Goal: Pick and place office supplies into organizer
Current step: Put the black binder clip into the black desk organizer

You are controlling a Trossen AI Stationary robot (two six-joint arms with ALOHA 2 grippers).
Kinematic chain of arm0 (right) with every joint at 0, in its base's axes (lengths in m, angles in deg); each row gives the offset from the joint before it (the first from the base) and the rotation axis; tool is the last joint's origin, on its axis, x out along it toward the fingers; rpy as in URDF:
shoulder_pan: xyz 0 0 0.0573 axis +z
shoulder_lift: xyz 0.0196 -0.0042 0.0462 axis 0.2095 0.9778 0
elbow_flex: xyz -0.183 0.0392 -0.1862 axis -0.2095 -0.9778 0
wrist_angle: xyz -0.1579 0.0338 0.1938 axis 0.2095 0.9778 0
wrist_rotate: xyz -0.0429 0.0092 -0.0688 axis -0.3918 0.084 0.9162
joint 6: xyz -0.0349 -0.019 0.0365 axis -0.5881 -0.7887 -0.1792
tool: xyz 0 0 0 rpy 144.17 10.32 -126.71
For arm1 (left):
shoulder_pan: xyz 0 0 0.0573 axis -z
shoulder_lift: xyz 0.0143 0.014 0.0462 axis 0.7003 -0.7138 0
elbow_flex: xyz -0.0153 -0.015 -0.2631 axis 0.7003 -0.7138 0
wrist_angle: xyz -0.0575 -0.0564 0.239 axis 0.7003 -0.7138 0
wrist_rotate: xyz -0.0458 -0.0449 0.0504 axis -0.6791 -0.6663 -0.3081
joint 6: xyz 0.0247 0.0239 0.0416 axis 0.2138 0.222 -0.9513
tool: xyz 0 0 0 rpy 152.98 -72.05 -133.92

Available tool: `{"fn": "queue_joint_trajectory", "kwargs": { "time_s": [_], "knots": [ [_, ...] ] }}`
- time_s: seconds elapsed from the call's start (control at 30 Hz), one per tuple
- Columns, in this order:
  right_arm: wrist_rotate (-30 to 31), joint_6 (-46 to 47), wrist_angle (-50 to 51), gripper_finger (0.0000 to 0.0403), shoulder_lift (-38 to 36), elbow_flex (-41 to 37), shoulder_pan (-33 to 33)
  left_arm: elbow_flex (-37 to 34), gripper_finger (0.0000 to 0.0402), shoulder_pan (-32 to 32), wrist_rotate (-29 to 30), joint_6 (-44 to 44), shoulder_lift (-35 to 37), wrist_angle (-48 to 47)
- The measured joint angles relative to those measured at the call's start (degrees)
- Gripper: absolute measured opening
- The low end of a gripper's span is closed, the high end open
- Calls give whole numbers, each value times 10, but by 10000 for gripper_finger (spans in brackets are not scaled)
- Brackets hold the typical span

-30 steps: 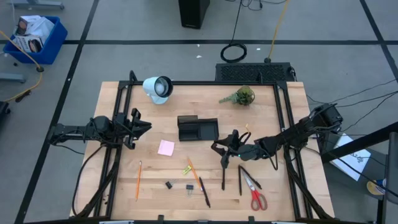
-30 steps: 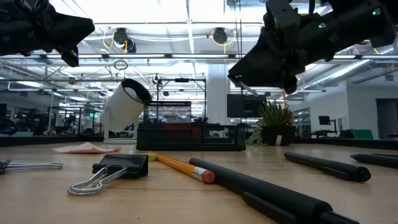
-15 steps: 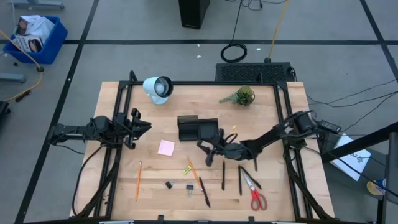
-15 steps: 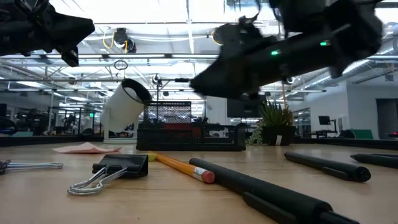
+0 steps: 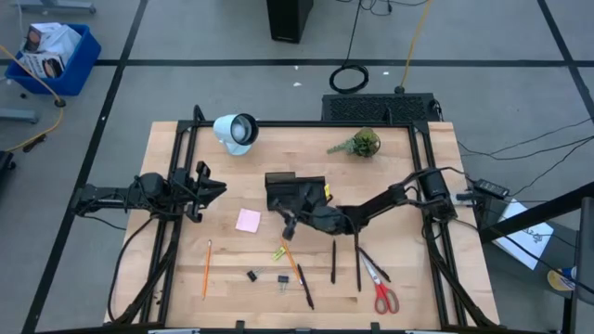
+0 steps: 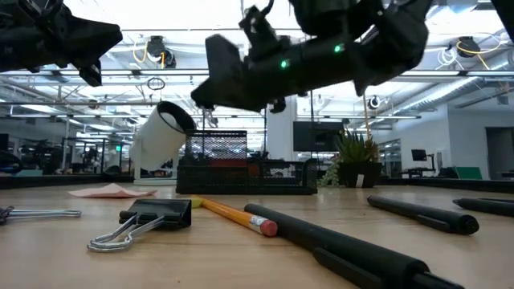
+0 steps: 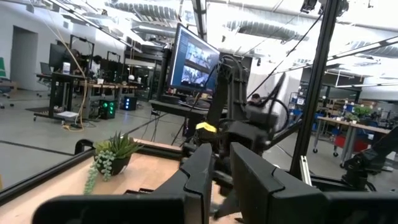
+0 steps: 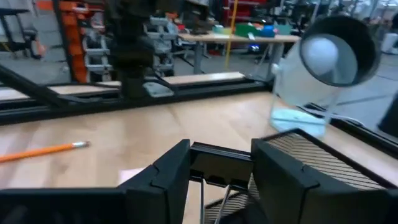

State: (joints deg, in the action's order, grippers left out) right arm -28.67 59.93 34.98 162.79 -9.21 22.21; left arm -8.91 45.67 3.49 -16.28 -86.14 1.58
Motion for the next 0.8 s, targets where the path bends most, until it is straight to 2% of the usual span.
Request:
{"fn": "queue_joint_trajectory", "kwargs": {
  "time_s": [0.23,0.8],
  "knots": [
    [-2,28,63,145,1,0,-35,0,63,0,0,0,0,0],
    [-3,35,60,159,20,0,-45,0,63,0,0,0,0,0]
  ]
}}
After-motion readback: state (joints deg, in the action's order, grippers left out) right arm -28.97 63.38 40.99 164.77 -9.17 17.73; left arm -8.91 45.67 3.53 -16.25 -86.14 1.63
